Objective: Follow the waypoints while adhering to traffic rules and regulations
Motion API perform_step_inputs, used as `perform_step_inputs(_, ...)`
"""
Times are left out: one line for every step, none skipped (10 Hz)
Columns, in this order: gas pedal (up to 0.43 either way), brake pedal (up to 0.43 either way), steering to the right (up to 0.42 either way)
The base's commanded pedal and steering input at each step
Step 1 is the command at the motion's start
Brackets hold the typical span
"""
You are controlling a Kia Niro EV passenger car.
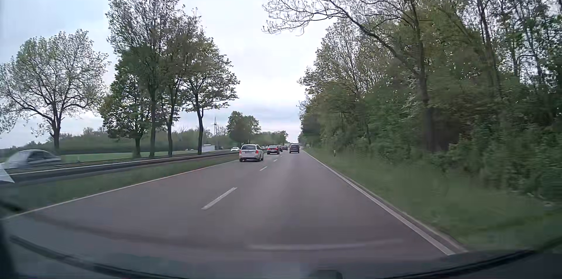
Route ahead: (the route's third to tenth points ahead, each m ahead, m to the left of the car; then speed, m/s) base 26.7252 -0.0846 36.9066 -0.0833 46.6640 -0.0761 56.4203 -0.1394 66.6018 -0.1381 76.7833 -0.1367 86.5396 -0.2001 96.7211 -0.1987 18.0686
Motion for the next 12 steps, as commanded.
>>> perform_step_inputs(0.177,0.000,-0.001)
perform_step_inputs(0.177,0.000,-0.001)
perform_step_inputs(0.177,0.000,-0.001)
perform_step_inputs(0.177,0.000,-0.002)
perform_step_inputs(0.177,0.000,-0.002)
perform_step_inputs(0.177,0.000,-0.002)
perform_step_inputs(0.177,0.000,-0.002)
perform_step_inputs(0.177,0.000,-0.002)
perform_step_inputs(0.177,0.000,-0.002)
perform_step_inputs(0.177,0.000,-0.002)
perform_step_inputs(0.177,0.000,-0.002)
perform_step_inputs(0.177,0.000,-0.002)
